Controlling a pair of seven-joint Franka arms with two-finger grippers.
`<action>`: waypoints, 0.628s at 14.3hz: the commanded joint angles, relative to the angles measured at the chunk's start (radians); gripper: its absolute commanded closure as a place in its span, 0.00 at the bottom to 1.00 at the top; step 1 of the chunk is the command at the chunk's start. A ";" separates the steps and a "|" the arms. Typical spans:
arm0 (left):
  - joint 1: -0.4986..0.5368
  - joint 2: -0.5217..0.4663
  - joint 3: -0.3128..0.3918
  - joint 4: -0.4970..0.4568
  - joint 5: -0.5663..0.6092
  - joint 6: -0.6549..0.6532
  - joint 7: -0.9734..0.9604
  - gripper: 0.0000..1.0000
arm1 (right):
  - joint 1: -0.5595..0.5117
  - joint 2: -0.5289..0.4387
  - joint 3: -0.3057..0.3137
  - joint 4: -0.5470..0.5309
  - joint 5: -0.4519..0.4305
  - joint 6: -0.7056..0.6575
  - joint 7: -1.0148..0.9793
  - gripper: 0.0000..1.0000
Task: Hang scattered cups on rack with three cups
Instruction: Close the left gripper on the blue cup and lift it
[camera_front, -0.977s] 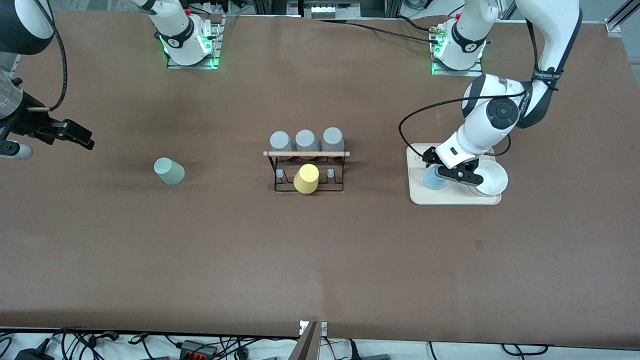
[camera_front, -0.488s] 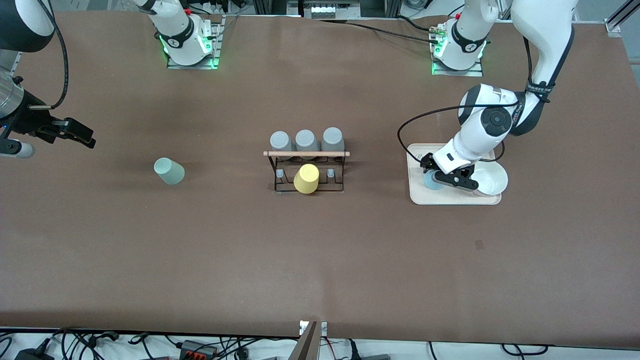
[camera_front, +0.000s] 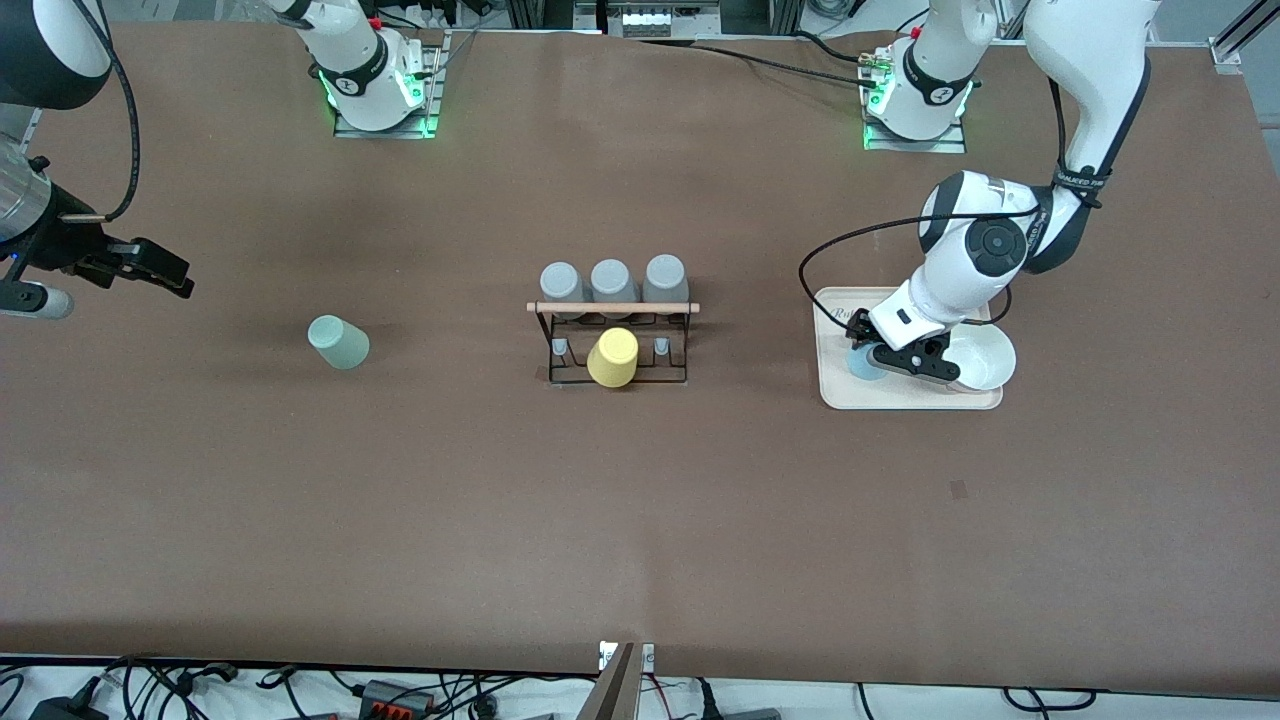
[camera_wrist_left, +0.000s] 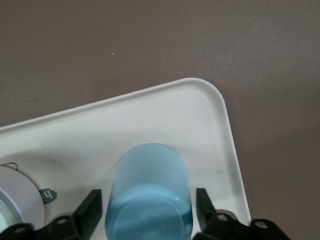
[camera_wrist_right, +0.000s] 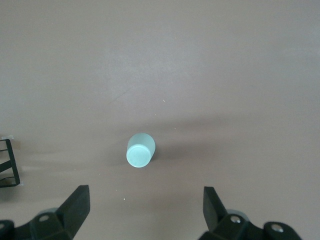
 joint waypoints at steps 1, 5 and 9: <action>0.042 0.004 -0.008 -0.007 0.018 0.013 0.039 0.57 | -0.003 0.008 0.003 0.020 0.017 -0.018 -0.007 0.00; 0.041 -0.008 -0.009 0.002 0.020 0.010 0.048 0.67 | -0.005 0.008 0.003 0.021 0.017 -0.018 -0.007 0.00; 0.034 -0.078 -0.011 0.059 0.018 -0.113 0.041 0.67 | -0.003 0.008 0.003 0.020 0.017 -0.018 -0.007 0.00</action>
